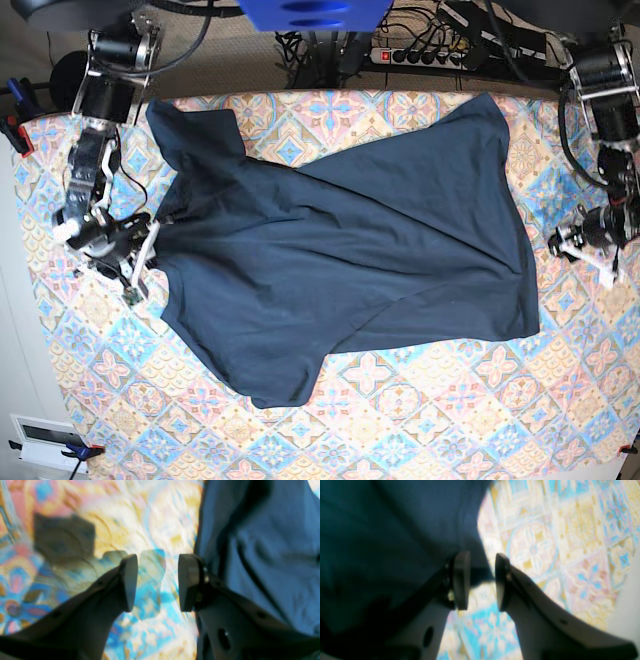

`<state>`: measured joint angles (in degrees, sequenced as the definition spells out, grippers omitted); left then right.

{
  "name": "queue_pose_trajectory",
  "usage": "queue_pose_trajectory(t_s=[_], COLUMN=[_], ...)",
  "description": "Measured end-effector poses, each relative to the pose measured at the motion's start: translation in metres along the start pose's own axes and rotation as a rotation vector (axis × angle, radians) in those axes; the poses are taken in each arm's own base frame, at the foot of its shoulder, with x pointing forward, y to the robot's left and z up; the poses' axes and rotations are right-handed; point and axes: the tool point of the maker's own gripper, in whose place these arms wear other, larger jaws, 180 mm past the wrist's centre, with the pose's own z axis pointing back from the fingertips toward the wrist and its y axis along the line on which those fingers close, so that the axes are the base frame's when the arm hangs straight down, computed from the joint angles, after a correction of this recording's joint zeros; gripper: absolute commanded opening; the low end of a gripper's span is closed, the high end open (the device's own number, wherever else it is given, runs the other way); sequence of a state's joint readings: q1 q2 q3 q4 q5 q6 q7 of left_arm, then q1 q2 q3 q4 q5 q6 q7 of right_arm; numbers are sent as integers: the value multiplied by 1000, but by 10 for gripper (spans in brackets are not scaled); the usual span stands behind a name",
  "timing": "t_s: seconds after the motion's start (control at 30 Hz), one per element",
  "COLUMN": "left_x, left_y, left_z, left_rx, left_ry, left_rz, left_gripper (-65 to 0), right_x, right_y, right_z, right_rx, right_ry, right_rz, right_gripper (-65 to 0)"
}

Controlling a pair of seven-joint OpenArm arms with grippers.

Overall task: Layout the t-shirt on the table in an organized manner, then fold the t-shirt properly
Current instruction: 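Grasp the shirt's shoulder edge with the left gripper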

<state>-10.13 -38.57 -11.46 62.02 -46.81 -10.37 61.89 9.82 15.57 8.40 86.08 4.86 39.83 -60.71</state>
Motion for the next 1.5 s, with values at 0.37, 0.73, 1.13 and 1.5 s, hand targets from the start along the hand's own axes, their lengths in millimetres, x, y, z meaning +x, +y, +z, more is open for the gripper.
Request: queue_pose_trajectory(t_s=[0.37, 0.73, 1.13, 1.5], left_x=[-52, -96, -99, -108], left_y=[-8, -1, -26, -34], left_z=[23, 28, 37, 33], left_rx=[-160, -203, -247, -269], left_ry=[50, 115, 100, 111], left_rz=[168, 266, 193, 214], left_gripper=[-389, -389, -389, -389], right_x=[85, 117, 120, 98], right_y=[-3, 6, 22, -13], right_z=[-39, -79, -91, -93], right_rx=[110, 225, 232, 126], right_ry=[-161, -230, -287, -242], right_rz=[-3, -67, 102, 136], right_gripper=[-409, -408, -410, -406])
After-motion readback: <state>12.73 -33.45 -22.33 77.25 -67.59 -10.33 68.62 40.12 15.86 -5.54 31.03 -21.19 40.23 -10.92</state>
